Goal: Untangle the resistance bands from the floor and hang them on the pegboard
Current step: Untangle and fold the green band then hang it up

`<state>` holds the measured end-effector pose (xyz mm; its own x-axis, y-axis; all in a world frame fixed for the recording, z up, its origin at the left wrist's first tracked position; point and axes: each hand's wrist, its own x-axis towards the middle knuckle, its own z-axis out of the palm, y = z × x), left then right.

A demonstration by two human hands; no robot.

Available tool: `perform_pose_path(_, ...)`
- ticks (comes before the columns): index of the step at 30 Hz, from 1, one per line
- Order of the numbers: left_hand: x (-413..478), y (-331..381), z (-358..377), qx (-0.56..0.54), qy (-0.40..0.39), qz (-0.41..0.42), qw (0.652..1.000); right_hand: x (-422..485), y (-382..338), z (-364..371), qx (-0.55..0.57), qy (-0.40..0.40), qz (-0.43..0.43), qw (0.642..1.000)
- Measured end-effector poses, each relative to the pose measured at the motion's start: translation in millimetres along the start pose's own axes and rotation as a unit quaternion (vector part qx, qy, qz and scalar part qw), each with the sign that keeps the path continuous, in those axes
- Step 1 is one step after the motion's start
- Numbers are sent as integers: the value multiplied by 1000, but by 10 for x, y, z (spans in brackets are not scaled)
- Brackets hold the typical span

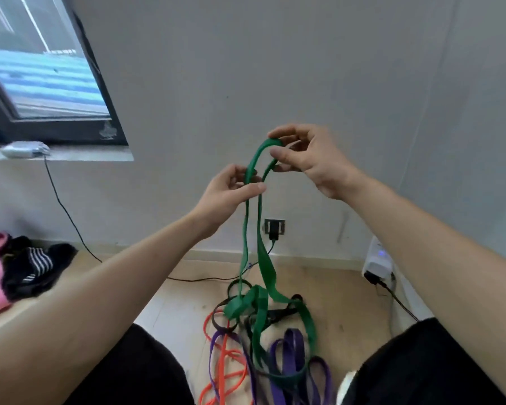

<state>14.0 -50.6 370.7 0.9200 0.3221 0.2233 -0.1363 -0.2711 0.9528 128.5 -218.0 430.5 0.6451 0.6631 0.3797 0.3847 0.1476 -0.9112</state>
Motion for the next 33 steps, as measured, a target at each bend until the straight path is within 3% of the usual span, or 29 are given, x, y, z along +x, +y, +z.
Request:
perform_pose_path(7, 339, -308, 377, 6, -80, -12, 997, 35, 402, -131, 13, 35, 24, 999)
perform_pose_path(11, 379, -700, 460, 74, -104, -32, 991, 51, 714, -210, 57, 39, 65, 995)
perform_pose_path(15, 470, -970, 294, 143, -95, -35, 985, 91, 833, -349, 150, 69, 89, 982)
perform_pose_path(24, 538, -846, 83, 139, -78, -34, 987, 42, 969, -668, 222, 86, 135, 962)
perform_pose_path(29, 510, -709, -37, 97, -46, -29, 994, -60, 1194, -719, 148, 23, 220, 964)
perform_pose_path(31, 479, -663, -83, 103, -49, -28, 993, -108, 1269, -671, 21, -43, 245, 968)
perform_pose_path(33, 435, -619, -114, 117, -63, -26, 991, -141, 1293, -604, -173, -135, 251, 943)
